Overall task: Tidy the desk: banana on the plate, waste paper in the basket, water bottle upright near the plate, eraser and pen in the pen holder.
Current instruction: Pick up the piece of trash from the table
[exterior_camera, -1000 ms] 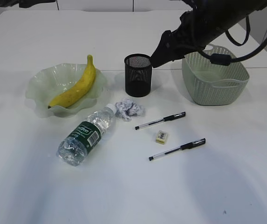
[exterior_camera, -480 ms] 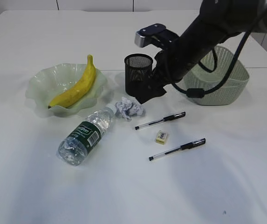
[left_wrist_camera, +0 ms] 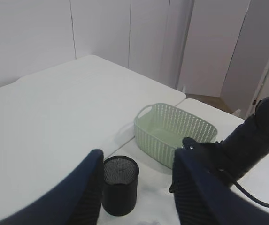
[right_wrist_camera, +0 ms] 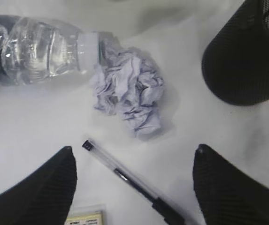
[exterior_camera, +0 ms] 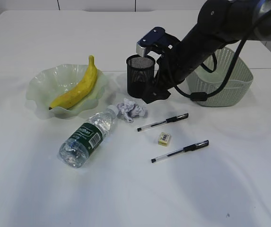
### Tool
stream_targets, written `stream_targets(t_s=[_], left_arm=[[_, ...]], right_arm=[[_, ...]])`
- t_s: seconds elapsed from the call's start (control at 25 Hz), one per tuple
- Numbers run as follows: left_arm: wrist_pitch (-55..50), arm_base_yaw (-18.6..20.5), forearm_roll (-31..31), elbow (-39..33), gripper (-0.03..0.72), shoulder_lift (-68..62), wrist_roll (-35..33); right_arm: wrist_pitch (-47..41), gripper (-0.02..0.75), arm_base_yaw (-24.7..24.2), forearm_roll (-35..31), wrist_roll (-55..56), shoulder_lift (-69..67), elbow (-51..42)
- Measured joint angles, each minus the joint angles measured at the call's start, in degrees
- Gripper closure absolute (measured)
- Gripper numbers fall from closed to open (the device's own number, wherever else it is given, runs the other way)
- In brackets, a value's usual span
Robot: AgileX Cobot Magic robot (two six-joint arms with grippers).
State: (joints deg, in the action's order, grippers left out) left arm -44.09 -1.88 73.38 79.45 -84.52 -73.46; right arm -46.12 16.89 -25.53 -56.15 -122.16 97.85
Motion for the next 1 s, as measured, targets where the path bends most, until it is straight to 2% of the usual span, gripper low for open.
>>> stream_targets(t_s=[0.28, 1.0], left_arm=[[-2.4, 0.0, -0.3, 0.0, 0.347, 0.3, 0.5], [-6.5, 0.0, -6.3, 0.0, 0.347, 2.7, 2.9]], right_arm=[[2.2, 0.166, 0.0, -0.7, -4.2, -1.2, 0.1], [5.6, 0.166, 0.0, -7.0, -18.2, -5.4, 0.1]])
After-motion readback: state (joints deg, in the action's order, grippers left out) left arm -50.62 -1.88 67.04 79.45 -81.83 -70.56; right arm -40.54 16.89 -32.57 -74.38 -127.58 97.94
